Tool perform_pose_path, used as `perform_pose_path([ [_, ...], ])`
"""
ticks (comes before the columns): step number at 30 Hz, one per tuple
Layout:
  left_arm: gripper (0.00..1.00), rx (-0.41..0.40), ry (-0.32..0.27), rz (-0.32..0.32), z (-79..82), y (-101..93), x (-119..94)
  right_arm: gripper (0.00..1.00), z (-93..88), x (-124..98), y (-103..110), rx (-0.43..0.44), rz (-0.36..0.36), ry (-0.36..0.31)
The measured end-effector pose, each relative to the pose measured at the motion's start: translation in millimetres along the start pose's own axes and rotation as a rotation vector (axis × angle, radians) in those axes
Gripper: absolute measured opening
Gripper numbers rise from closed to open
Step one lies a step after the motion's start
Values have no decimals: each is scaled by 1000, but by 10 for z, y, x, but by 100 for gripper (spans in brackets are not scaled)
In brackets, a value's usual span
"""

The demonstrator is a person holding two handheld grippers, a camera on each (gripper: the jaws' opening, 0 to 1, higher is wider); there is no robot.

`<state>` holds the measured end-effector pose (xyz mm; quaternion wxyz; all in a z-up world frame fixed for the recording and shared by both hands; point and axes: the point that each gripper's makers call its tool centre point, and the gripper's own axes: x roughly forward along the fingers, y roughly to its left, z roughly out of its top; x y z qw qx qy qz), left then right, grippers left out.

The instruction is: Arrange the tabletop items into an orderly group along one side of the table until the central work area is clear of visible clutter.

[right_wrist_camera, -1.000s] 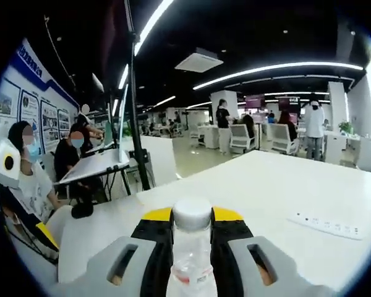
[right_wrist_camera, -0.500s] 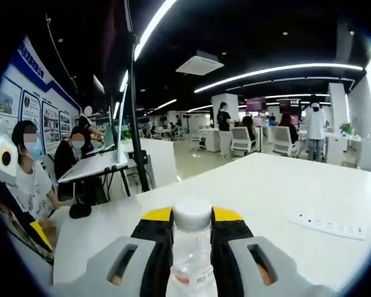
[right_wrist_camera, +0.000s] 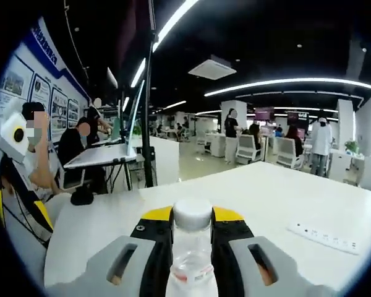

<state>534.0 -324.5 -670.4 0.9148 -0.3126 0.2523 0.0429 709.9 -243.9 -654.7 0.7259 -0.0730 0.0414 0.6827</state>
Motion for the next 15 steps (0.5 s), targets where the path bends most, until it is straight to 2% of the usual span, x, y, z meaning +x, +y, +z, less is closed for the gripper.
perform_pose_path([
  [5, 52, 15, 13, 2, -27, -19, 5, 19, -15, 13, -50, 20, -24, -5],
  [10, 52, -9, 4, 4, -31, 2, -9, 19, -7, 23, -6, -26, -27, 2],
  [15, 52, -11, 11, 15, -40, 45, -12, 19, -18, 27, -34, -15, -47, 10],
])
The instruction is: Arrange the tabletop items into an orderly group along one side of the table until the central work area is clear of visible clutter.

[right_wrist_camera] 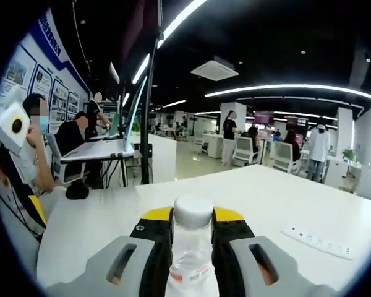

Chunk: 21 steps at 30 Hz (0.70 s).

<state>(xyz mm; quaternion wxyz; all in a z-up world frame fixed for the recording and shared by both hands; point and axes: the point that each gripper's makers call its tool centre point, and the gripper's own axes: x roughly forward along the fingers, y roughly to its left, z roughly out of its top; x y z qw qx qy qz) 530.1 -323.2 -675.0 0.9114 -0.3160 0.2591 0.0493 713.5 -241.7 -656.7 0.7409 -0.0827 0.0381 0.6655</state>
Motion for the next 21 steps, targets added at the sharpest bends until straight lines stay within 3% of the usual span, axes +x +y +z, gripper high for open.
perform_pose_path([
  [8, 51, -12, 15, 1, -60, -18, 23, 20, -20, 1, -18, 38, -14, 6],
  [10, 51, -12, 19, -3, -70, -21, 34, 24, -81, -20, -19, 16, -19, 47],
  [11, 51, -12, 25, -9, -82, -34, 45, 27, -68, -27, -19, 21, -20, 37],
  [13, 51, -12, 33, -13, -100, -47, 58, 30, 53, -63, -27, 110, -24, -25],
  [14, 51, -11, 35, -15, -103, -62, 63, 31, 78, -101, -62, 98, -36, -21],
  [16, 51, -10, 32, -19, -98, -77, 65, 39, 139, -152, -68, 75, -36, -18],
  [18, 52, -3, 40, -20, -110, -110, 83, 55, 212, -246, -42, 96, -13, -15],
  [21, 52, 82, 84, -20, -172, -178, 94, 76, 207, -394, -57, 94, -29, 36],
])
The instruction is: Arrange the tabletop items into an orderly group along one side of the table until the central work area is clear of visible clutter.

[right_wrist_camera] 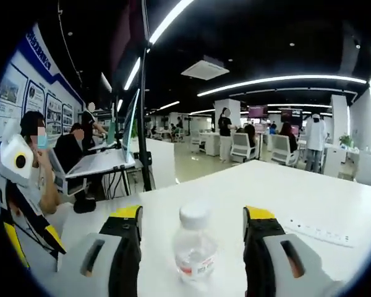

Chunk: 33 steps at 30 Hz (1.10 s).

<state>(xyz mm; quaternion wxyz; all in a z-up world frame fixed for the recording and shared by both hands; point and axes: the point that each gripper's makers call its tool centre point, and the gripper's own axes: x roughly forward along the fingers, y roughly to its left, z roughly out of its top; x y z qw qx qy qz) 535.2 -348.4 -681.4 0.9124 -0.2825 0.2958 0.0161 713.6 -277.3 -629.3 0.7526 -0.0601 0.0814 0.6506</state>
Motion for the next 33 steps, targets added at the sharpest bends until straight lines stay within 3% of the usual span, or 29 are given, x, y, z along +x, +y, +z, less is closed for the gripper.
perform_pose_path([
  [6, 54, 19, -2, -53, 1, -247, 35, 82, 76, -380, -39, -20, -20, 35],
  [11, 63, 118, 27, 31, -37, -111, 56, 87, 65, -602, -95, 34, -73, 70],
  [16, 63, 86, -6, 23, 7, -140, 11, 88, 36, -849, -78, 74, -114, 97],
  [25, 62, 77, 13, 28, -75, -163, 3, 84, -126, -1304, 54, 141, -193, 150],
  [30, 62, 88, 42, 4, -150, -275, 17, 82, -189, -1461, 173, 189, -217, 159],
  [33, 61, 112, 56, 7, -167, -284, 19, 81, -204, -1536, 134, 181, -244, 168],
])
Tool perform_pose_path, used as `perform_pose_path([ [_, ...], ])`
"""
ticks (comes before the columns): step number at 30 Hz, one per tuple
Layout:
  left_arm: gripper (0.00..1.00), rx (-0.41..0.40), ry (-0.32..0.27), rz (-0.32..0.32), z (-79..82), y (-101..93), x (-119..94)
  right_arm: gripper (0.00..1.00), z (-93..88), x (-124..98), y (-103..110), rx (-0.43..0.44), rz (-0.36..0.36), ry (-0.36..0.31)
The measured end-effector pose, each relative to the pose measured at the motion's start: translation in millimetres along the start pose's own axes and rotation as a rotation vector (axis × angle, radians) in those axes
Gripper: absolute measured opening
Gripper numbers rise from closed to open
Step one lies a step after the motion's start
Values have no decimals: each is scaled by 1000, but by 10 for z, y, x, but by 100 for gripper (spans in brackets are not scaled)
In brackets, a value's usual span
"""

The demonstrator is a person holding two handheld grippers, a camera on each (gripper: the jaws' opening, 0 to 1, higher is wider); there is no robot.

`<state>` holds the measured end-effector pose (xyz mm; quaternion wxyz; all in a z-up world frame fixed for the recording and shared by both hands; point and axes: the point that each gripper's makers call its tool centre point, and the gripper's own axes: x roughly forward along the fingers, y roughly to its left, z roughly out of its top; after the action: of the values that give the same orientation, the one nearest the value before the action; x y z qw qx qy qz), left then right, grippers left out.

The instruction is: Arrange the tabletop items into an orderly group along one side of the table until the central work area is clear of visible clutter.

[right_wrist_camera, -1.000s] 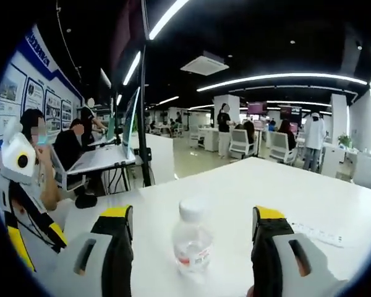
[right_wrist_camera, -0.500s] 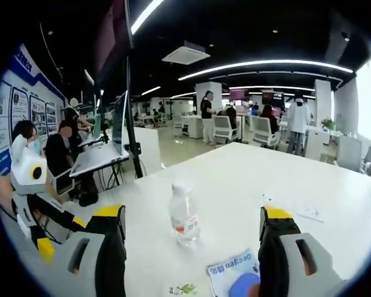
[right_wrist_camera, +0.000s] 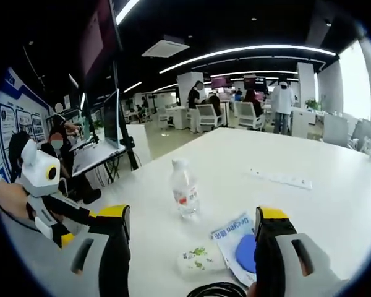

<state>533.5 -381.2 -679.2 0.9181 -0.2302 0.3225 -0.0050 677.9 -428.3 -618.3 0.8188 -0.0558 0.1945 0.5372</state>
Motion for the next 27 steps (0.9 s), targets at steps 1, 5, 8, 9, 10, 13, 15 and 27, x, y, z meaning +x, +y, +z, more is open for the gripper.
perform_pose_path([
  [1, 61, 3, -3, 5, 13, 30, 6, 81, 4, -22, 1, 7, -3, -4],
  [5, 60, -35, -3, -3, -14, 8, -17, 80, 21, -113, 45, 28, -18, -18],
  [8, 60, -67, 8, -25, -49, -41, -17, 78, 10, -161, 72, 34, -19, -26],
  [9, 60, -67, 7, -32, -41, -38, -4, 77, 2, -170, 68, 36, -19, -27],
  [10, 60, -62, 6, -30, -40, -37, -6, 76, -15, -177, 65, 42, -16, -27],
  [13, 60, -32, 12, -5, -51, 17, -29, 70, -63, -161, 41, 48, 23, -6],
  [15, 59, -20, 14, 22, -60, 87, -45, 68, -41, -164, -14, 58, 31, -15],
  [27, 58, -11, 15, -1, -16, 119, 40, 68, -375, 44, -318, 154, 124, 77],
])
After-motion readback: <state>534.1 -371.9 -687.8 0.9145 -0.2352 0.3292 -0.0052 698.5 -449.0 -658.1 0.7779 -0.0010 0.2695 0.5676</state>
